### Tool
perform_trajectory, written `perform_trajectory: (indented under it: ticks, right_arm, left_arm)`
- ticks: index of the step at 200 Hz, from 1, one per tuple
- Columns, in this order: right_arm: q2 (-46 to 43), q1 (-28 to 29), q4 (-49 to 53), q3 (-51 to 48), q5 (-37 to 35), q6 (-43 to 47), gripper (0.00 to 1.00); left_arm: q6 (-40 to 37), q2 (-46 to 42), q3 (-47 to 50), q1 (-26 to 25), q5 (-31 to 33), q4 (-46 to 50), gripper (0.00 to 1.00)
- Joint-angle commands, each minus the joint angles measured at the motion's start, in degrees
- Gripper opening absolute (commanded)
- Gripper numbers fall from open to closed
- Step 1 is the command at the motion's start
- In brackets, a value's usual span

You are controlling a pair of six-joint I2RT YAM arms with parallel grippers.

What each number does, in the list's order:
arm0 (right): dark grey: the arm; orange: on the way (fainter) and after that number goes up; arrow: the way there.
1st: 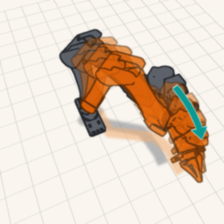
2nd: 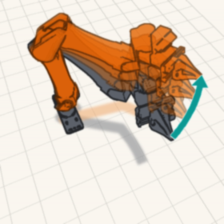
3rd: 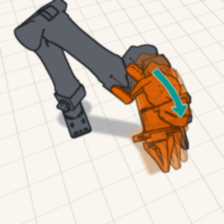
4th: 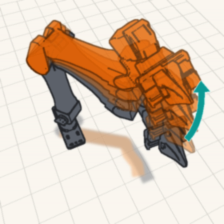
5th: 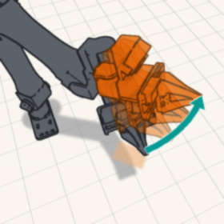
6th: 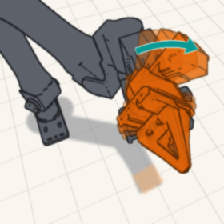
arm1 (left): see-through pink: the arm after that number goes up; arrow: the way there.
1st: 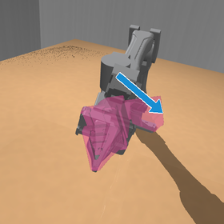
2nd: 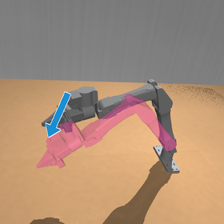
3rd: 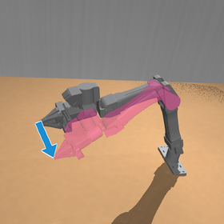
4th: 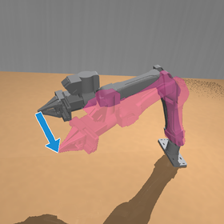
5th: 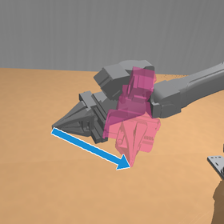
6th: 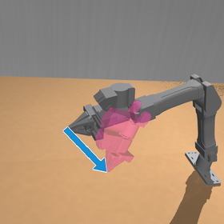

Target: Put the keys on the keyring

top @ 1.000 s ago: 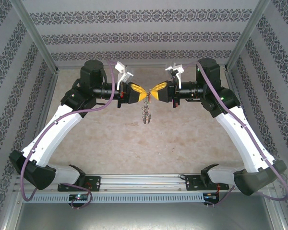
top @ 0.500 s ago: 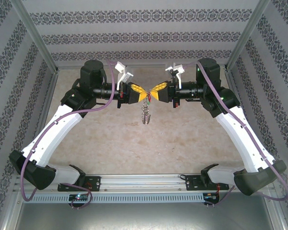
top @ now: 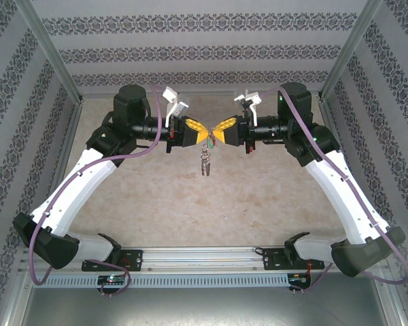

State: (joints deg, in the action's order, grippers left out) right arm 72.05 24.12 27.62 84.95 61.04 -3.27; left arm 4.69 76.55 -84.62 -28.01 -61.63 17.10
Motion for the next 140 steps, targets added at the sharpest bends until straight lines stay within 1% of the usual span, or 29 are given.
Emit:
perform_trajectory:
  ticks: [1,140]
  right_arm:
    - [0.57,0.43,1.04,-0.12,3.98,0.18,0.0]
    - [1.6,1.55,2.53,2.64,4.27,1.89,0.0]
  left_arm:
    - [0.91,-0.3,0.11,0.46,-0.78,-6.11,0.0]
    - [1.05,0.12,-0.17,0.49,-1.02,-5.71,0.0]
